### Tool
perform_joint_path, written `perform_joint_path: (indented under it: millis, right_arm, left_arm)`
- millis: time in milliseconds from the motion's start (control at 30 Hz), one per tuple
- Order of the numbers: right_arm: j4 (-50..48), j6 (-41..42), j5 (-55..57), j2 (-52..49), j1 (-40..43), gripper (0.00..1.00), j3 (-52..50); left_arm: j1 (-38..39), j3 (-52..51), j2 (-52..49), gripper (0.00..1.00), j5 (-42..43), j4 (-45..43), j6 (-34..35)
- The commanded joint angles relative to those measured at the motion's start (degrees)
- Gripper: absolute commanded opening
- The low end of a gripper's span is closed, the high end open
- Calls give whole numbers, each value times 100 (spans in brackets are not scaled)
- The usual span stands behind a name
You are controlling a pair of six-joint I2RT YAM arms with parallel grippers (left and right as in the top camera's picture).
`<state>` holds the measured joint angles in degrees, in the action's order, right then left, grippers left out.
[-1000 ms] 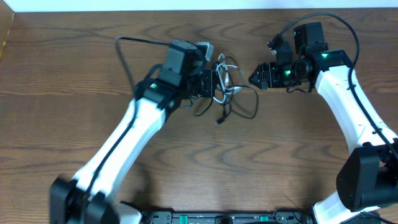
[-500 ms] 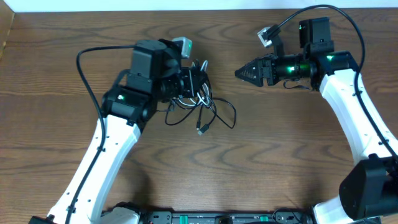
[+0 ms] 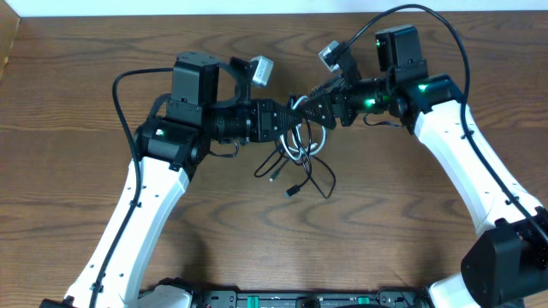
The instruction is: Untangle cables
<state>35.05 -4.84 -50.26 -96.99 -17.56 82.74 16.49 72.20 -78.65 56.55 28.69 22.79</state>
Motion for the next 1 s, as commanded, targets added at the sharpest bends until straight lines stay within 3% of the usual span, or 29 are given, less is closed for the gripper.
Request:
perform_joint_path:
  millis: [0, 67, 200, 367, 533, 667, 833, 967]
  right_arm:
    - [-164, 133, 584, 98, -79, 53, -2]
    - [-293, 216, 691, 98, -87, 27, -2]
    - [-413, 280, 763, 98, -85, 19, -2]
    - [-304, 1093, 1821, 98, -46, 5, -2]
    - [-22, 1040, 1821, 111, -37, 6, -2]
    - [289, 750, 1821, 251, -2, 23, 0]
    - [715, 269, 1759, 629, -2, 39, 0]
    - [1019, -831, 710, 844, -101, 42, 0]
  left_arm:
    - [-35, 87, 52, 8, 1051, -7, 48]
    - [-35, 87, 52, 8, 1311, -4, 46]
    - [-35, 87, 52, 8, 1696, -2, 46]
    - [-37, 87, 52, 8, 1755, -4, 35]
    - [-37, 87, 52, 8, 1182, 0, 7]
    - [-46, 87, 52, 8, 105, 63, 229]
    - [-168, 87, 50, 8, -1543, 428, 1174]
    - [-343, 87, -20, 8, -1484, 444, 1987]
